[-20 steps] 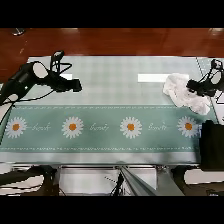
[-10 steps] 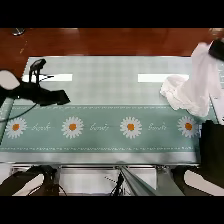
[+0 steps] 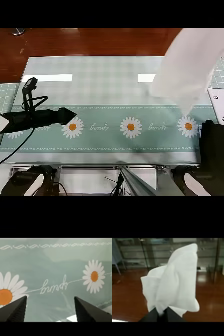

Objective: Fold the shirts.

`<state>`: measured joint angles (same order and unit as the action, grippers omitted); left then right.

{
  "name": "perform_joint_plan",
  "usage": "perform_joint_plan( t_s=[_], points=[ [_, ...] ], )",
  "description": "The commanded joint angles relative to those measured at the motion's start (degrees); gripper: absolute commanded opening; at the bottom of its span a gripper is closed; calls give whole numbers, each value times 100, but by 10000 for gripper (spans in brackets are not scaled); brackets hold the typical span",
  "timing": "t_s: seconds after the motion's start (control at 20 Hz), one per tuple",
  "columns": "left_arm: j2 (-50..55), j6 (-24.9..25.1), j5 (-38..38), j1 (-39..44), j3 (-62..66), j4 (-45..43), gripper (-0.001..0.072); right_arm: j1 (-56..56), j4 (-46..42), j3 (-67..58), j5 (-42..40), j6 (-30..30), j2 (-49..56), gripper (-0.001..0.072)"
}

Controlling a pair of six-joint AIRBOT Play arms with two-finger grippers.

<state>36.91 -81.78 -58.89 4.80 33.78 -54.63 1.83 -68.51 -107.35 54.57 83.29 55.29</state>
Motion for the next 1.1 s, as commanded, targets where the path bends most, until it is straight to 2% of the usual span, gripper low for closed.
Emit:
perform_joint_plan(
  t_s=[0.0,0.15,0.25,0.35,0.45,0.5,0.6,0.7,0.8,0.85,0.95,1.05],
  points=[
    [-181,11,511,22,-118,114,702,-686,466,-625,299,-243,-72,25],
    [-179,11,645,22,-118,111,702,-1460,723,-490,1735,-243,87,25],
    [-181,13,785,22,-116,109,702,-2074,717,245,2048,-28,157,25],
    [-181,11,1121,-2,-116,103,701,-2712,713,1532,1659,173,157,25],
    [-181,11,1307,-74,-116,103,701,-3346,730,3042,503,549,210,25],
    [-179,11,1329,-103,-118,87,701,-3635,940,3731,-280,804,339,25],
    [-179,13,1329,-120,-122,55,702,-4048,1690,4546,-1370,809,846,25],
    [-179,13,1320,-120,-122,50,701,-4293,2055,4651,-1469,782,1497,26],
    [-177,13,1333,-120,-131,-26,701,-4457,2597,4651,-1440,439,1967,27],
    [-179,11,1327,-118,-136,-35,701,-4454,2872,4651,-1379,315,2098,54],
    [-179,9,1182,-70,-133,-11,701,-4291,3132,4621,-1145,2,2114,634],
    [-179,9,807,-87,-118,24,701,-3622,2957,4374,-313,-219,1882,620]
  ],
)
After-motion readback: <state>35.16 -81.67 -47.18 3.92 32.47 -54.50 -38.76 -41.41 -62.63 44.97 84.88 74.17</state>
